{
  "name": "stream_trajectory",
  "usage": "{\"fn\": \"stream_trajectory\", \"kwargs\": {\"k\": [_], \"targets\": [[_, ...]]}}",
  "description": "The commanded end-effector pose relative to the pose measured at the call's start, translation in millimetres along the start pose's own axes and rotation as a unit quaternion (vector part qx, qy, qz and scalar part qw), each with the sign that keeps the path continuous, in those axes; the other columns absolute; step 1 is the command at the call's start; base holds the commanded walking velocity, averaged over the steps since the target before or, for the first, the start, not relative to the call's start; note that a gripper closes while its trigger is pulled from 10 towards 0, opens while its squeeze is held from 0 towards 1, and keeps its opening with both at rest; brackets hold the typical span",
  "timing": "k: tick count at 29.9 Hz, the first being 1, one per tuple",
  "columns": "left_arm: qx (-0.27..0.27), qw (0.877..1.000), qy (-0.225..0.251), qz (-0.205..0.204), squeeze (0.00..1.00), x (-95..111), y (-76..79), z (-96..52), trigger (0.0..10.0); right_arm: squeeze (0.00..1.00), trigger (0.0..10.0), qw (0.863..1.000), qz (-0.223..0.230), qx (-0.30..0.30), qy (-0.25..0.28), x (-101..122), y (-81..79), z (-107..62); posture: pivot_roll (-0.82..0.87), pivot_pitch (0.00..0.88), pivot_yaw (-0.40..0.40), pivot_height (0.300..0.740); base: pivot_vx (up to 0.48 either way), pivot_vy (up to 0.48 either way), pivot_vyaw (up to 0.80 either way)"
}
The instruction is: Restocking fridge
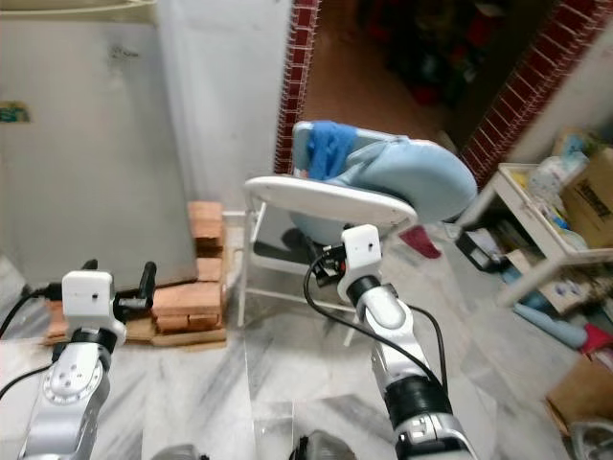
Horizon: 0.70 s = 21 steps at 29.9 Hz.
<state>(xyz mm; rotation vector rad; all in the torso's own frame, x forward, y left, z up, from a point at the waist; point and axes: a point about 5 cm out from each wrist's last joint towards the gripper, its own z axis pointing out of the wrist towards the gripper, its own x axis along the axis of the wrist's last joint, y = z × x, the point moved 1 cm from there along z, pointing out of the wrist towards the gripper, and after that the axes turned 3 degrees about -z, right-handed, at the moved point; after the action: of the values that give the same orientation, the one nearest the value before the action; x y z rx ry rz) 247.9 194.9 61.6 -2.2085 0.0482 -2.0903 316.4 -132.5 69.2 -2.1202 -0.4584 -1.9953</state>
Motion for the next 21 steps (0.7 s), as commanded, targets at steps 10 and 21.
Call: {"fn": "stream_trajectory", "kwargs": {"k": [10,21], "targets": [[-0.033,0.999,-0.008,-0.008,0.0,-2.6,12.8,1.8,10.0,0.0,10.0,1.0,-0.003,-0.015,-0.001,-0.2,7.2,-1.2,0.07,0.0,-0.075,0.74,0.0,0.474,-0.8],[-0.082,0.996,0.002,-0.02,0.0,0.5,23.6,1.8,10.0,0.0,10.0,1.0,-0.002,-0.021,-0.006,-3.5,7.7,-3.2,0.07,0.0,-0.072,0.74,0.0,0.039,-0.8]]}}
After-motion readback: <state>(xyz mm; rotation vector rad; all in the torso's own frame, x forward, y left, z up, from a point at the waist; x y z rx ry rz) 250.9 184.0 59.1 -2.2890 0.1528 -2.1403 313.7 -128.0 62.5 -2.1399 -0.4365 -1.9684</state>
